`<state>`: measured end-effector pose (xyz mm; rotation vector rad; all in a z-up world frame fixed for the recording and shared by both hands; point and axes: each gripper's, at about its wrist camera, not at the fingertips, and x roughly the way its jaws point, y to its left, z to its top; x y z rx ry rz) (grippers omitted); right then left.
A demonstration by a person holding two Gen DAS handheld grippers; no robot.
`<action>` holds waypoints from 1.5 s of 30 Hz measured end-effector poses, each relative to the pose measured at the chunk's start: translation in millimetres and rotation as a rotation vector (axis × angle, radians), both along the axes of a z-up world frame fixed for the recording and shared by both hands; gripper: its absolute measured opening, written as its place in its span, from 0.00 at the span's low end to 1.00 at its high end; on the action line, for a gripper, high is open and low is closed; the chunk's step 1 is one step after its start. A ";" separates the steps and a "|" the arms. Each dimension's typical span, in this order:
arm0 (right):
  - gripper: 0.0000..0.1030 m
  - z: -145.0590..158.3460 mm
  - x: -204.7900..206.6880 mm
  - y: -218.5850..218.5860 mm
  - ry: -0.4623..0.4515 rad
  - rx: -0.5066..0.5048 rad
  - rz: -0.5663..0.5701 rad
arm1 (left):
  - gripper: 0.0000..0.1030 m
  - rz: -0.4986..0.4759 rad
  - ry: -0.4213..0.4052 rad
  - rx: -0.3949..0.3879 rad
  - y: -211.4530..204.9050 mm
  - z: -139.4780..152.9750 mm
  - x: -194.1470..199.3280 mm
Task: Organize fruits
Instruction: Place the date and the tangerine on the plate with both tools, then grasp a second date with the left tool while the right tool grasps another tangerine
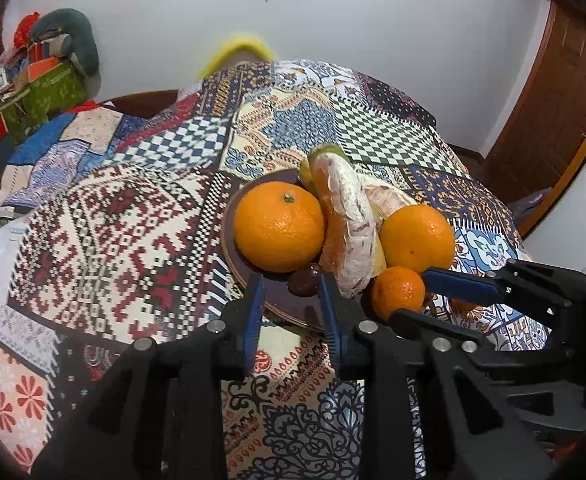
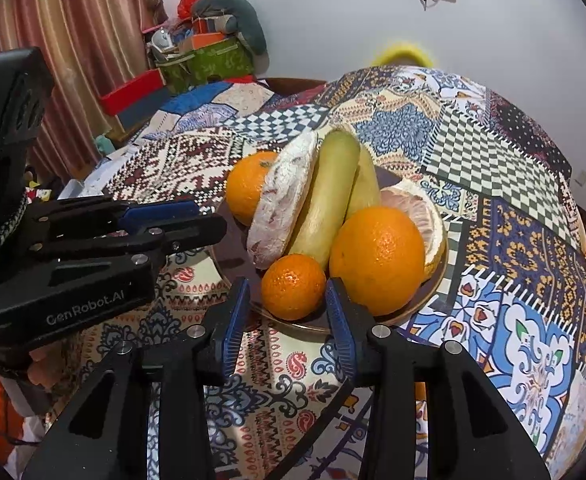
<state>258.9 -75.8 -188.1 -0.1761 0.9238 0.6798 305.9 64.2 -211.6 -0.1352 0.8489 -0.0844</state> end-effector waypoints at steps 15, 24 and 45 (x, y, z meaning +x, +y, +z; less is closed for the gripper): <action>0.36 27.1 -15.2 -60.5 -0.036 0.036 -0.091 | 0.40 -0.013 -0.027 0.020 -17.4 25.2 -38.8; 0.36 13.2 -8.7 -96.4 0.005 0.014 -0.169 | 0.40 -0.042 0.076 0.014 -35.2 -5.9 -37.2; 0.35 -29.7 10.4 -86.9 0.087 -0.008 -0.140 | 0.29 -0.064 0.133 0.020 -47.4 -43.7 -7.0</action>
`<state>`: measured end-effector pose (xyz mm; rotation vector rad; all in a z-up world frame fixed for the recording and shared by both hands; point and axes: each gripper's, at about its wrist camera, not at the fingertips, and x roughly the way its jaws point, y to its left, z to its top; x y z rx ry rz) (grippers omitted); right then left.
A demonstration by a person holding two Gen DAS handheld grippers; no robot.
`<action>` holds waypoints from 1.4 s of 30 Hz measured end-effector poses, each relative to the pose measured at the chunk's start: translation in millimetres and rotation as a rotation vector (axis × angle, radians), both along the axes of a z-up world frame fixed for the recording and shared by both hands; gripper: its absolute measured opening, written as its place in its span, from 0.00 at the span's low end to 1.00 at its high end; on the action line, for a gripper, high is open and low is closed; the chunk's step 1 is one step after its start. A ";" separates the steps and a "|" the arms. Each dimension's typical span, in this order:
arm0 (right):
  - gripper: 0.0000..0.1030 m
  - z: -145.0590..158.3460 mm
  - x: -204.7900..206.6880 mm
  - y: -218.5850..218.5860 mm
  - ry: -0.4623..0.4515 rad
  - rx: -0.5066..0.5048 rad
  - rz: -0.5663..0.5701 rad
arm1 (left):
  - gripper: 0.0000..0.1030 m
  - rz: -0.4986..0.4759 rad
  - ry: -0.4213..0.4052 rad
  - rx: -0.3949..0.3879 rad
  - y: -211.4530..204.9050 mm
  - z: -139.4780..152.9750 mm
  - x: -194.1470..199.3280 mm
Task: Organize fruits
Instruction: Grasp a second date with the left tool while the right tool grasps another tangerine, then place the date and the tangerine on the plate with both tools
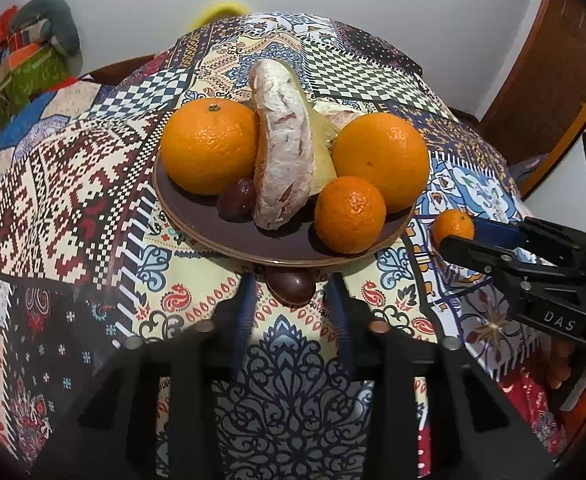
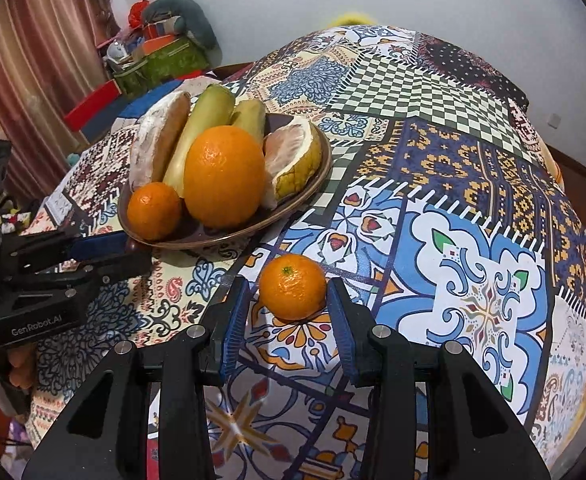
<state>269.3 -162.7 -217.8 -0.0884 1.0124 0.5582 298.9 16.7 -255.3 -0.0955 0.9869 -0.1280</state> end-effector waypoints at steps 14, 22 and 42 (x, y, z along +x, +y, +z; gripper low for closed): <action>0.31 13.8 -4.0 1.0 -0.041 0.015 0.009 | 0.22 0.007 -0.018 -0.006 4.1 5.0 -9.6; 0.31 40.5 2.9 2.1 -0.099 0.056 -0.005 | 0.22 0.031 -0.094 0.003 14.2 34.4 -21.3; 0.31 49.5 26.2 69.5 -0.135 0.088 0.104 | 0.22 0.050 -0.104 -0.012 31.3 30.6 13.5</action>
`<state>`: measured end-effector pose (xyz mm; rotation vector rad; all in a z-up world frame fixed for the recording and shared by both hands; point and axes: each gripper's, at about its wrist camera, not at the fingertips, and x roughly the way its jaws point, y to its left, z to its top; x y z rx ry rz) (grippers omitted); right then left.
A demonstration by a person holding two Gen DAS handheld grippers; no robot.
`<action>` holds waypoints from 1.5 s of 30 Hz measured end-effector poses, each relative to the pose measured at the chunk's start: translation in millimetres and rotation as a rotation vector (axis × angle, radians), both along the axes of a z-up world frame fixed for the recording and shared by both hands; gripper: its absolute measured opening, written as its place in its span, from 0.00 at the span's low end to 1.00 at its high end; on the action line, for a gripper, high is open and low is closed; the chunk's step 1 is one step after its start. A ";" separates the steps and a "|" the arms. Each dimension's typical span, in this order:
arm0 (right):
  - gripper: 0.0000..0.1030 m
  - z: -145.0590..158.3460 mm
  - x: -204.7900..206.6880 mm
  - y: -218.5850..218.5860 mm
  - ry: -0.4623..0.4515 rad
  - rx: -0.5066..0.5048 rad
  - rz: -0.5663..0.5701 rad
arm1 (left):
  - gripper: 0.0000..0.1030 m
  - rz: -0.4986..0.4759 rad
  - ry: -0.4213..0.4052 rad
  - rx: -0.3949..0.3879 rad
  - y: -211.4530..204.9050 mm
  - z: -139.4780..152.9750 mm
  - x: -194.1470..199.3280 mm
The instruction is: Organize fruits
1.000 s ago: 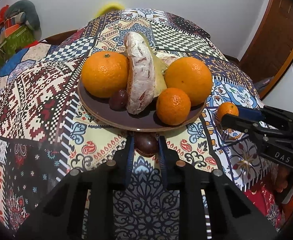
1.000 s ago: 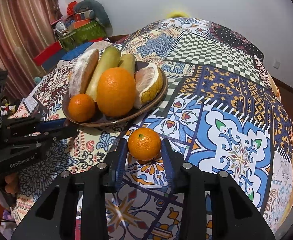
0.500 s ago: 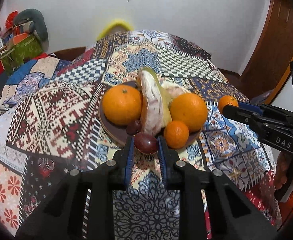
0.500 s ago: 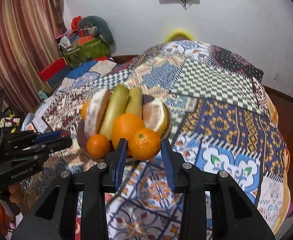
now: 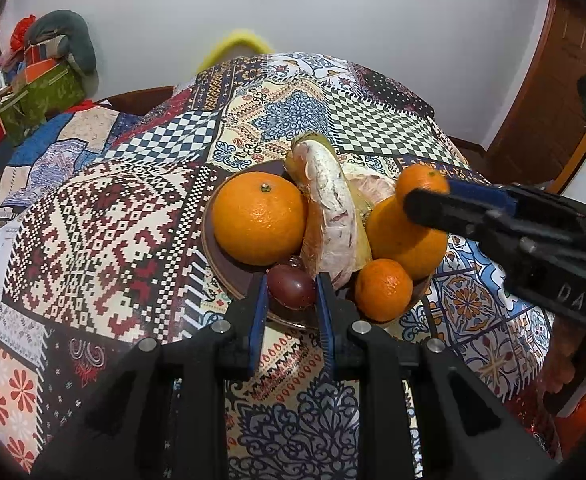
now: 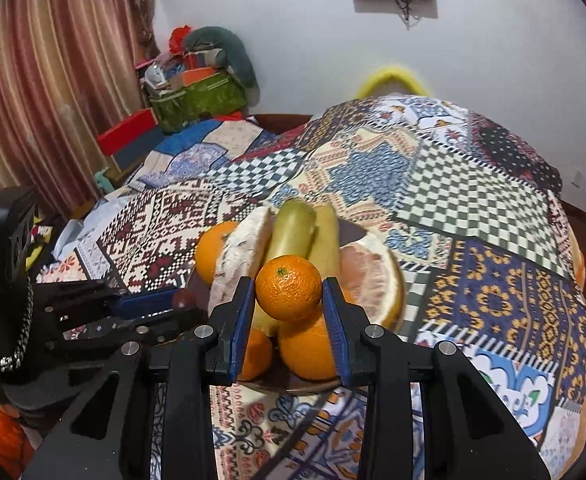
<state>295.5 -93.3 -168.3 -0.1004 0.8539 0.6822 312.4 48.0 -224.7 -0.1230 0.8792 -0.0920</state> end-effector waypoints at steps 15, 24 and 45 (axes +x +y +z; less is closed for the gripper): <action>0.32 0.8 -0.5 2.4 0.012 0.019 0.004 | 0.29 0.011 0.011 -0.012 1.9 -3.1 -1.2; 0.32 35.2 -18.5 -20.8 -0.041 0.056 -0.041 | 0.30 0.048 -0.059 -0.016 6.1 31.9 -26.3; 0.44 188.5 -167.7 -83.9 -0.429 0.214 -0.152 | 0.50 0.063 -0.575 0.032 -28.7 219.1 -189.8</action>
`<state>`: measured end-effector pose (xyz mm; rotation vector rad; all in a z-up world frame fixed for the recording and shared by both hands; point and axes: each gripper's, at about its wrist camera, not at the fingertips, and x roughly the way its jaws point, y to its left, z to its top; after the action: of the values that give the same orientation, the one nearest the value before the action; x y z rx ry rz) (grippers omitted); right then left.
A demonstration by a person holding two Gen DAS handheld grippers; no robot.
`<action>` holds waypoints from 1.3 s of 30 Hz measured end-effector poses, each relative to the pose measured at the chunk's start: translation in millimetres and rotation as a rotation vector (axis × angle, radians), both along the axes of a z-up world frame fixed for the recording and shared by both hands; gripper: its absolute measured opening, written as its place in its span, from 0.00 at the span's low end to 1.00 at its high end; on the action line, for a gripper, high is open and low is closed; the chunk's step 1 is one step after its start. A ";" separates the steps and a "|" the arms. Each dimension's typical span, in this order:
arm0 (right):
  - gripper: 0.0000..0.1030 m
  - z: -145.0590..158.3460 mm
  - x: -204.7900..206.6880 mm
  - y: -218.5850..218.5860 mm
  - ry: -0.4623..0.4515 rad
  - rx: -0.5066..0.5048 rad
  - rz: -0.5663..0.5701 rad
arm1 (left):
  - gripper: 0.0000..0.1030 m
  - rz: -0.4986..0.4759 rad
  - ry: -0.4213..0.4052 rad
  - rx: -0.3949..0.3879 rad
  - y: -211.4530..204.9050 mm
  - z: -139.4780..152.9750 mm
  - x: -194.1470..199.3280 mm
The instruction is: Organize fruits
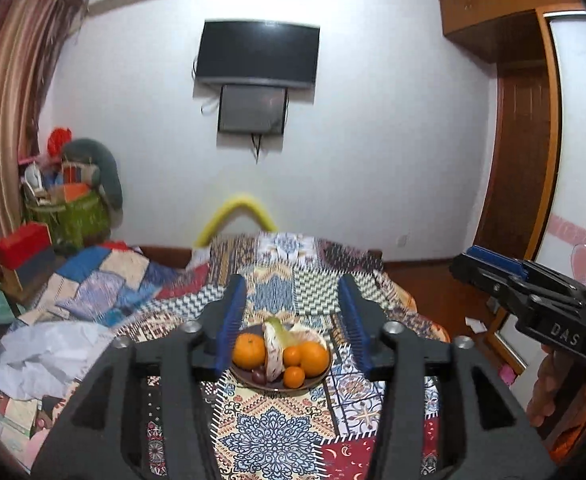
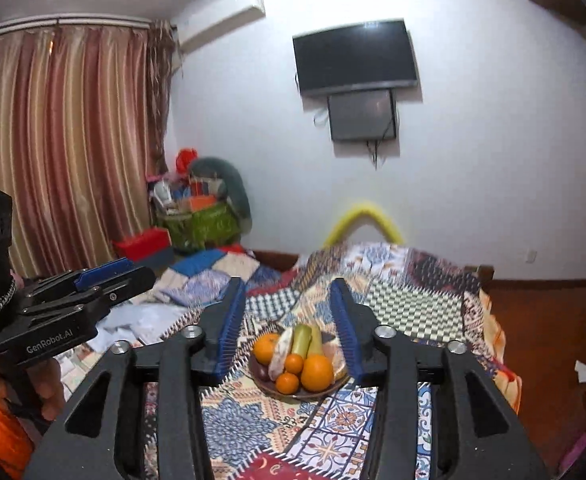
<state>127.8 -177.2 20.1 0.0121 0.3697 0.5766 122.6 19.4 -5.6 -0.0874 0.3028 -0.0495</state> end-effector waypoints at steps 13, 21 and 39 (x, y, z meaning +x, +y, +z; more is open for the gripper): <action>0.80 6.4 -34.2 -3.4 -0.065 0.023 -0.069 | 0.85 0.013 -0.089 0.005 -4.3 18.0 -54.6; 0.97 5.5 -47.6 -8.2 -0.076 0.023 -0.110 | 0.96 0.026 -0.102 0.014 -7.8 15.3 -66.8; 1.00 7.3 -56.7 -11.2 -0.094 0.015 -0.120 | 0.98 0.035 -0.108 0.037 -15.9 10.9 -71.6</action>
<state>71.1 -188.4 27.4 0.0210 0.2716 0.4595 51.0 3.4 5.3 -0.0531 0.1945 -0.0138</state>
